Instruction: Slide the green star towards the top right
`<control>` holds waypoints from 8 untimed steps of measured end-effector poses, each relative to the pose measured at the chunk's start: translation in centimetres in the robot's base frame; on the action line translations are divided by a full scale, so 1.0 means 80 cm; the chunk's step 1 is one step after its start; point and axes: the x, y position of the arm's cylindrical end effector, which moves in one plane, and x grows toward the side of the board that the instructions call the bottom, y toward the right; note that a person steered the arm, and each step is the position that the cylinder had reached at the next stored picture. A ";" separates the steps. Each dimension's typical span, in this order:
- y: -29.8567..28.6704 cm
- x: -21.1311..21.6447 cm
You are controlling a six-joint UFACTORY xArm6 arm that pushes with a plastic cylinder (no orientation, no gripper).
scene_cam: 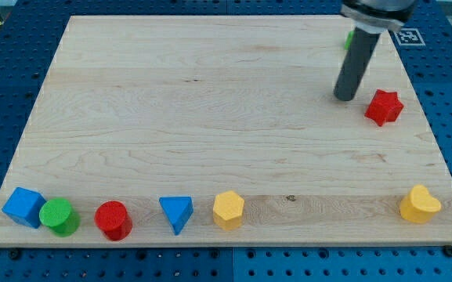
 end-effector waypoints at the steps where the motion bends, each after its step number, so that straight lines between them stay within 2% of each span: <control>1: 0.028 -0.007; 2: 0.055 -0.028; 4: 0.084 -0.115; 6: 0.090 -0.182; 8: 0.080 -0.194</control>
